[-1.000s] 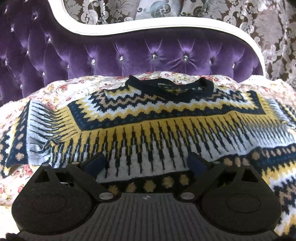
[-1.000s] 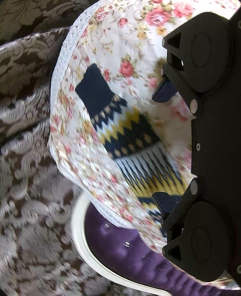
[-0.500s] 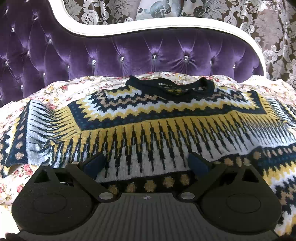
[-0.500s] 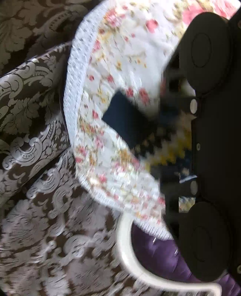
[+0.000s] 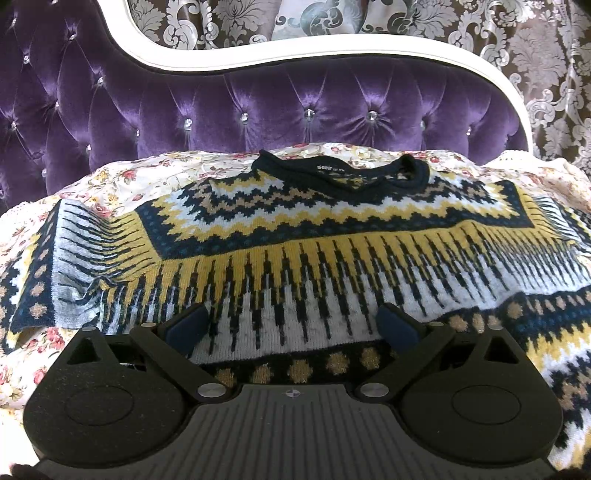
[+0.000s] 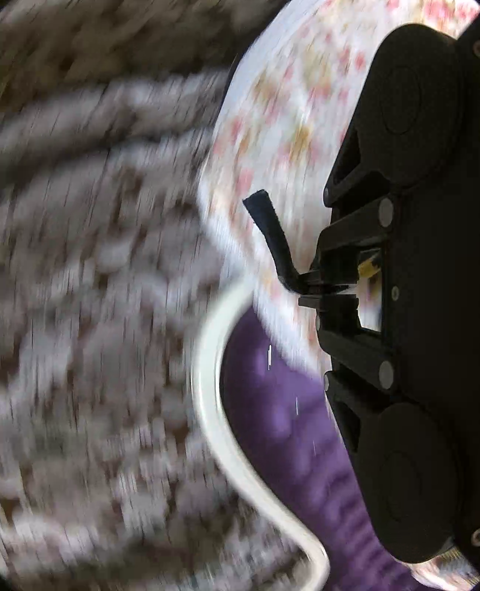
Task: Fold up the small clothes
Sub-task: 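Lift the sleeve with the right gripper and lay it across the sweater body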
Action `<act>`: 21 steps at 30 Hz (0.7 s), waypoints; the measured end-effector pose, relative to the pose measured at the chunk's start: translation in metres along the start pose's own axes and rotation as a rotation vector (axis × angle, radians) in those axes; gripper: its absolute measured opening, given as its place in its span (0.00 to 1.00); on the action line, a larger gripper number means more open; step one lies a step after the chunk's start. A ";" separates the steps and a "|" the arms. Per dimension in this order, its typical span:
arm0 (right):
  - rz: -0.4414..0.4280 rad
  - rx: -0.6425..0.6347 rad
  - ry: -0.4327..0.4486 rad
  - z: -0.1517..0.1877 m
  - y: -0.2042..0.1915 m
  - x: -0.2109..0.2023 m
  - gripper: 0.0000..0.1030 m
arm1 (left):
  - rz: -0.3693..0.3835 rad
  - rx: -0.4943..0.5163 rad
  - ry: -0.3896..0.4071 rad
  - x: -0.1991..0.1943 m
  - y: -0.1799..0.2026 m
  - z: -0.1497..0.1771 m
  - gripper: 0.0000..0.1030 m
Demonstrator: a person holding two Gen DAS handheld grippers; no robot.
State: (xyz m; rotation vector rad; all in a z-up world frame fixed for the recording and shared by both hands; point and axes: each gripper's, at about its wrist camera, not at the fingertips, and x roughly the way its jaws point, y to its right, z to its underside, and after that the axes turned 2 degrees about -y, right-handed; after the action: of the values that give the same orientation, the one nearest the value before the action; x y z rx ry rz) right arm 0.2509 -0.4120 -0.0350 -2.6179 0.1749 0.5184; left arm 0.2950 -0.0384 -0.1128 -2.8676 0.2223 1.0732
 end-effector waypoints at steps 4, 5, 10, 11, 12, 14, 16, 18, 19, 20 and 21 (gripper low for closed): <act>-0.166 -0.088 -0.022 0.000 -0.085 0.010 0.13 | 0.001 -0.001 0.004 0.000 -0.001 -0.001 0.98; -0.210 -0.102 -0.034 0.002 -0.106 0.015 0.13 | 0.000 -0.001 0.006 -0.001 0.000 0.000 0.98; -0.393 -0.159 -0.120 0.036 -0.201 0.047 0.13 | 0.002 -0.005 0.011 0.000 -0.001 0.000 0.98; -0.422 -0.165 -0.143 0.044 -0.218 0.055 0.13 | 0.004 -0.006 0.012 0.000 -0.001 0.001 0.98; -0.453 -0.171 -0.170 0.055 -0.235 0.064 0.13 | 0.004 -0.008 0.013 -0.001 -0.001 0.001 0.98; -0.486 -0.199 -0.211 0.075 -0.265 0.078 0.13 | 0.005 -0.010 0.015 0.000 -0.001 0.001 0.98; -0.512 -0.225 -0.257 0.095 -0.287 0.092 0.13 | 0.006 -0.012 0.017 -0.001 -0.001 0.001 0.98; -0.532 -0.242 -0.303 0.113 -0.305 0.102 0.13 | 0.008 -0.013 0.019 -0.001 -0.001 0.001 0.98; -0.541 -0.255 -0.320 0.121 -0.312 0.106 0.13 | 0.008 -0.014 0.020 -0.001 -0.001 0.001 0.98; -0.551 -0.270 -0.339 0.129 -0.320 0.110 0.13 | 0.008 -0.014 0.021 -0.001 -0.001 0.002 0.98; -0.565 -0.281 -0.363 0.138 -0.326 0.113 0.13 | 0.008 -0.014 0.021 -0.001 -0.001 0.002 0.98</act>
State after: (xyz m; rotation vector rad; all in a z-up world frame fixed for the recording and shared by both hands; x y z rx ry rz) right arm 0.3777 -0.0634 -0.0564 -2.6039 -0.7788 0.8340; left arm 0.2932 -0.0366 -0.1132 -2.8944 0.2288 1.0502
